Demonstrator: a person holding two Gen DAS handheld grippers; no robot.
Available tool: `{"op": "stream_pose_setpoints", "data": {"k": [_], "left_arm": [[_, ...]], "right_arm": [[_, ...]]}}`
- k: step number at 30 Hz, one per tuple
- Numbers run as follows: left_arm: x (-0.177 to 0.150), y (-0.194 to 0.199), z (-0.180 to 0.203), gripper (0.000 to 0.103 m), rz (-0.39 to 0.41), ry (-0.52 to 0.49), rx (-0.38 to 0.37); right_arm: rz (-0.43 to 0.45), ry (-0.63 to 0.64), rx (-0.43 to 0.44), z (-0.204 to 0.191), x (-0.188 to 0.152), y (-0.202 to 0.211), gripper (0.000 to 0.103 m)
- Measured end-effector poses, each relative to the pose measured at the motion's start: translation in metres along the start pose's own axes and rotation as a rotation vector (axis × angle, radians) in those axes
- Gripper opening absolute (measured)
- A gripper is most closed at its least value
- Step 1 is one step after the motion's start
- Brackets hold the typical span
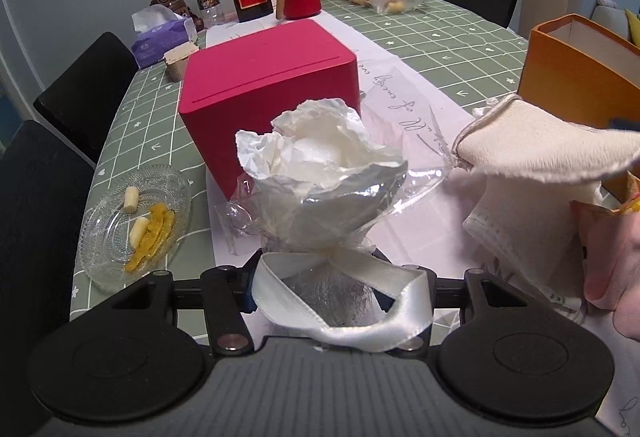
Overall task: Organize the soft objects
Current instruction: 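Carry the organza bag and cream pad over the orange box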
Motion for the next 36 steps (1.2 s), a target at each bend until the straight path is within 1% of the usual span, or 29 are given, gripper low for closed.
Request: {"op": "stream_pose_setpoints", "data": {"k": [8, 14, 19, 21, 23, 26, 30, 36], "left_arm": [[-0.001, 0.019, 0.006, 0.059, 0.011, -0.008, -0.007], [0.003, 0.036, 0.008, 0.058, 0.028, 0.006, -0.02], [0.008, 0.056, 0.015, 0.058, 0.059, 0.005, -0.052], [0.008, 0.062, 0.02, 0.058, 0.06, 0.02, -0.081], [0.009, 0.068, 0.028, 0.058, 0.053, 0.014, -0.103], [0.016, 0.082, 0.044, 0.058, 0.074, -0.021, -0.127], [0.031, 0.097, 0.065, 0.058, 0.104, -0.038, -0.171], [0.054, 0.111, 0.108, 0.058, 0.139, -0.105, -0.23]], "right_arm": [[0.029, -0.082, -0.015, 0.018, 0.007, 0.016, 0.003], [0.045, -0.179, 0.006, 0.033, 0.009, 0.029, 0.003], [0.062, -0.285, 0.028, 0.051, 0.009, 0.045, 0.002], [0.055, -0.317, 0.039, 0.057, 0.007, 0.051, 0.002], [0.047, -0.321, 0.039, 0.064, 0.006, 0.058, 0.002], [0.048, -0.375, 0.053, 0.079, 0.003, 0.072, 0.002], [0.048, -0.433, 0.068, 0.099, -0.006, 0.093, 0.002], [0.046, -0.463, 0.04, 0.134, -0.019, 0.125, 0.002]]}}
Point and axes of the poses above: each gripper's, at about its wrist camera, not at the fingertips, and y roughly against the way its jaws point, z to its right, x to its top, the point moved 4 cm from there along -y, roughly the way its jaws point, and after that the axes turned 5 degrees about z, right-handed, at the moved point
